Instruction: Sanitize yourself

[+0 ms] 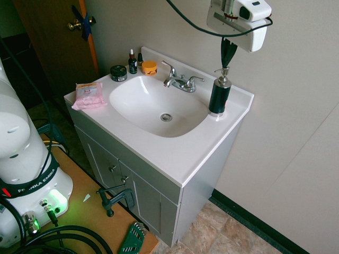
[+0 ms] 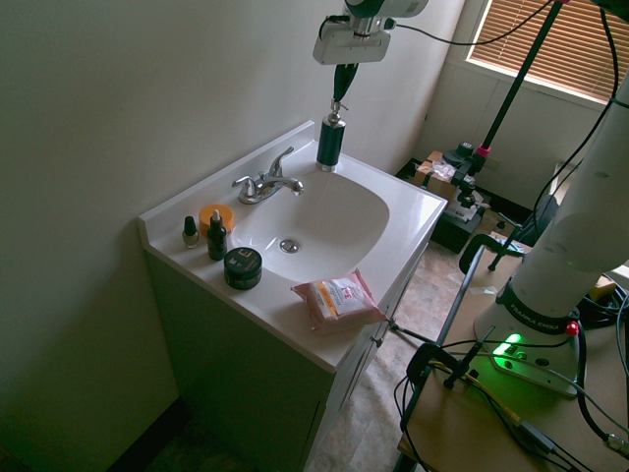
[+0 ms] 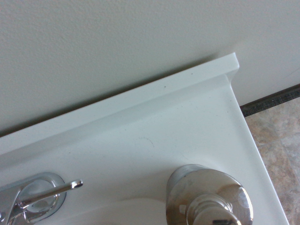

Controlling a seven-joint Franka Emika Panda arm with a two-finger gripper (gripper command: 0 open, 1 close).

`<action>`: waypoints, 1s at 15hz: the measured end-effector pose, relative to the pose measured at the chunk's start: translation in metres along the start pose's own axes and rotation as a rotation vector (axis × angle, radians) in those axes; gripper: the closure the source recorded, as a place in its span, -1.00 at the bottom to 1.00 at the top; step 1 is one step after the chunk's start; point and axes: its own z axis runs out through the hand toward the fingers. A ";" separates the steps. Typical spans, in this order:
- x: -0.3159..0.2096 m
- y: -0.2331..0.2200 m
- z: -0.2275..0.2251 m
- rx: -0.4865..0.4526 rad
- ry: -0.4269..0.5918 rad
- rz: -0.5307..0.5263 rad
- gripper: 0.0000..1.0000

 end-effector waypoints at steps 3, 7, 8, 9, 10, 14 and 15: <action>0.001 0.000 0.006 -0.005 -0.002 0.002 1.00; 0.003 -0.001 0.016 -0.011 -0.003 0.002 1.00; 0.003 -0.002 0.014 0.000 -0.003 0.000 1.00; 0.003 -0.004 0.010 0.019 -0.001 -0.015 1.00; 0.002 -0.006 0.003 0.033 0.007 -0.031 1.00; -0.042 -0.030 -0.025 0.061 0.017 -0.137 -1.00; -0.059 -0.032 -0.023 0.050 0.014 -0.173 -1.00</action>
